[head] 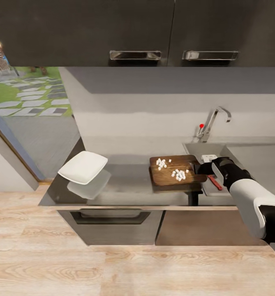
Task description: In the kitchen, take the Vidalia onion out of the sink, dice it on the chopping board with the paring knife, put the diced onion into the bowl on the countertop, then place both the paring knife and the chopping board into the sink.
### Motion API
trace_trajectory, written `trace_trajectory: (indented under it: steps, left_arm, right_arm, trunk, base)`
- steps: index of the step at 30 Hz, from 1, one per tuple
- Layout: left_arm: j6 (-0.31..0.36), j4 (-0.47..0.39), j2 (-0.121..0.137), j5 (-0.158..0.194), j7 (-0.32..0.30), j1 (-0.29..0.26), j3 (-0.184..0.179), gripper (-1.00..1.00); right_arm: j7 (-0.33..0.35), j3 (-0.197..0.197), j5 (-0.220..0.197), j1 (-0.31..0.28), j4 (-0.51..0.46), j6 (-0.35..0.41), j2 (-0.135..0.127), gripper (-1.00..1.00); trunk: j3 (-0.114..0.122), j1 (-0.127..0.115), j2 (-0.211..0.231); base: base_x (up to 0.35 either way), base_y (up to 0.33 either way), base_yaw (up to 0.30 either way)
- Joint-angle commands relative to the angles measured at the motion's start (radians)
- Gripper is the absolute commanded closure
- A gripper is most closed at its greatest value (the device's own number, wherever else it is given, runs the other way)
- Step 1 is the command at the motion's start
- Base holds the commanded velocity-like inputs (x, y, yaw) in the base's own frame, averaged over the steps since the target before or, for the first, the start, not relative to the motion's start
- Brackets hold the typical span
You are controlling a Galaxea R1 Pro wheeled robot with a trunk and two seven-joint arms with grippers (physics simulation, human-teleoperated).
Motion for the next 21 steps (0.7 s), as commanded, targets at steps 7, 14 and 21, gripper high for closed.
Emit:
trace_trajectory:
  steps: [7,14,21]
  left_arm:
    - [-0.006,0.005,-0.004,0.009,0.0,-0.002,-0.009,-1.0]
    - [-0.006,0.005,-0.006,0.009,0.0,-0.002,-0.009,-1.0]
    - [-0.007,0.004,-0.001,0.009,0.0,-0.002,-0.009,-1.0]
  right_arm:
    - [0.007,-0.003,0.01,-0.001,-0.001,0.004,0.0,1.0]
    - [0.007,-0.002,0.011,0.0,-0.001,0.004,0.001,1.0]
    - [0.007,-0.001,0.01,-0.001,0.0,0.004,0.001,1.0]
  trunk:
    - [0.01,0.0,-0.001]
    - [0.021,0.0,-0.001]
    - [0.031,0.0,-0.001]
  base:
    - [-0.243,-0.003,0.0]
    - [-0.329,0.0,0.0]
    - [-0.07,0.015,0.0]
